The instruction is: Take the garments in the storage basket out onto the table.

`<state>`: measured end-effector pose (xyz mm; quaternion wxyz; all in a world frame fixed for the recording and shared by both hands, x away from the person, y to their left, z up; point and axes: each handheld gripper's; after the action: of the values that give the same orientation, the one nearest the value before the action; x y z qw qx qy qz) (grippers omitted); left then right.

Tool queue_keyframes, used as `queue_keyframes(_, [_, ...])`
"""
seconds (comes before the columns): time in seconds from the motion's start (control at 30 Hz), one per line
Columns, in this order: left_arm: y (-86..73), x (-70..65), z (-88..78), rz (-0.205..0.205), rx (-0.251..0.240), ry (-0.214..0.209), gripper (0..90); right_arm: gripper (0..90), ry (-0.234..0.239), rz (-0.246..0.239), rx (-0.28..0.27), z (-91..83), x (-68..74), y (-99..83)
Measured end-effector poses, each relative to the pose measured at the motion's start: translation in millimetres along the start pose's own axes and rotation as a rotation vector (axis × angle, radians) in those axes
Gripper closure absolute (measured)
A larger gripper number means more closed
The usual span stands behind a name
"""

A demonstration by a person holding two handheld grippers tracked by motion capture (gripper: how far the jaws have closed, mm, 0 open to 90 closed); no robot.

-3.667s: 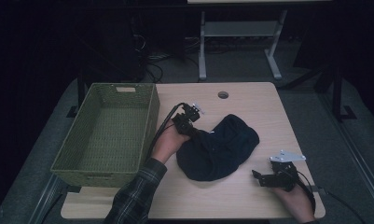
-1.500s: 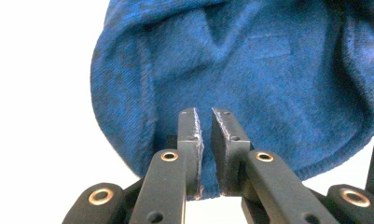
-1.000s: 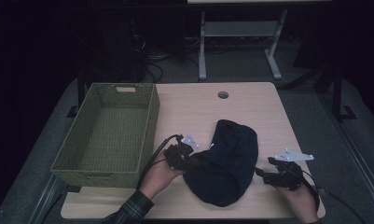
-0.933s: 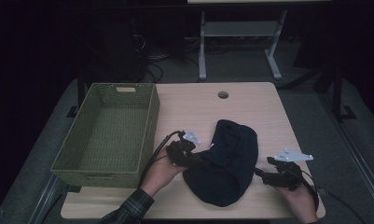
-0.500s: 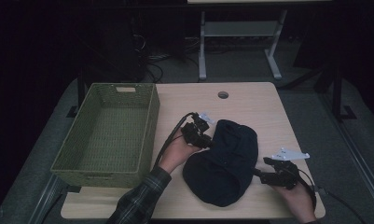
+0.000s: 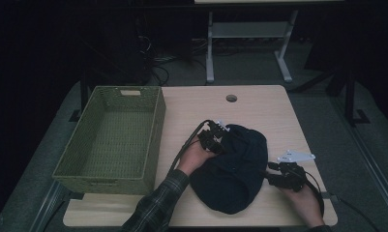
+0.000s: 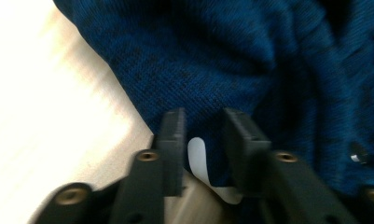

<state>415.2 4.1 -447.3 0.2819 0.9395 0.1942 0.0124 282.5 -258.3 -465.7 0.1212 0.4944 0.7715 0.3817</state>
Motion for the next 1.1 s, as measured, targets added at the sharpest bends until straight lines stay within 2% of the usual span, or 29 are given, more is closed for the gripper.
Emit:
queue_keyframes(0.07, [-1.3, 1.5, 2.8, -0.002, 0.002, -0.002, 84.2, 56.6, 0.002, 0.004, 0.008, 1.5, -0.9, 0.2])
queue_keyframes(0.1, [-1.6, 2.5, 2.9, -0.008, -0.001, -0.005, 84.2, 58.9, 0.005, 0.007, 0.019, 2.8, -1.6, 0.4])
queue_keyframes(0.13, [-1.9, 3.9, 2.8, -0.012, -0.002, -0.012, 86.9, 62.9, 0.008, 0.011, 0.022, 4.4, -2.2, 0.5])
queue_keyframes(0.17, [-2.4, 5.0, 2.4, -0.014, -0.004, -0.019, 88.6, 70.9, 0.013, 0.015, 0.038, 6.6, -2.8, 0.8])
queue_keyframes(0.23, [-2.6, 5.4, 1.8, -0.016, -0.005, -0.022, 89.2, 82.2, 0.02, 0.02, 0.04, 7.6, -3.4, 1.4])
queue_keyframes(0.33, [-4.5, 6.7, -5.3, -0.022, -0.021, -0.016, 89.5, 86.9, 0.007, 0.015, 0.029, 5.1, -5.1, 3.9])
queue_keyframes(0.53, [-9.6, 13.0, -23.3, -0.027, -0.043, -0.008, 89.8, 88.3, -0.017, 0.029, 0.007, -3.3, -8.9, 7.6])
queue_keyframes(0.67, [-14.0, 14.9, -30.9, -0.053, -0.065, -0.001, 90.0, 88.7, -0.047, 0.011, -0.019, -6.5, -15.6, 16.1])
queue_keyframes(0.87, [-23.1, 18.7, -26.8, -0.073, -0.058, 0.015, 89.7, 88.7, -0.074, -0.014, -0.013, 9.6, -28.0, 30.4])
queue_keyframes(0.97, [-26.4, 18.9, -27.0, -0.082, -0.067, 0.031, 87.1, 88.0, -0.064, -0.002, -0.006, 20.2, -33.3, 32.3])
queue_keyframes(1.03, [-26.6, 18.1, -28.8, -0.078, -0.064, 0.039, 84.4, 83.9, -0.057, 0.001, -0.007, 23.5, -35.2, 32.0])
queue_keyframes(1.1, [-26.8, 13.7, -37.2, -0.07, -0.071, 0.04, 78.3, 70.6, -0.058, 0.006, -0.016, 21.9, -36.1, 31.6])
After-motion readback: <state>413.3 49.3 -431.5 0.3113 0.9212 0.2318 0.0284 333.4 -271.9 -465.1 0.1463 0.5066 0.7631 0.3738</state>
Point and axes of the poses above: each handheld gripper's, and its own axes: z roughly forward along the jaws, y roughly out of its top, x roughly to its left, and after that the axes turned 8 degrees about z, right-handed
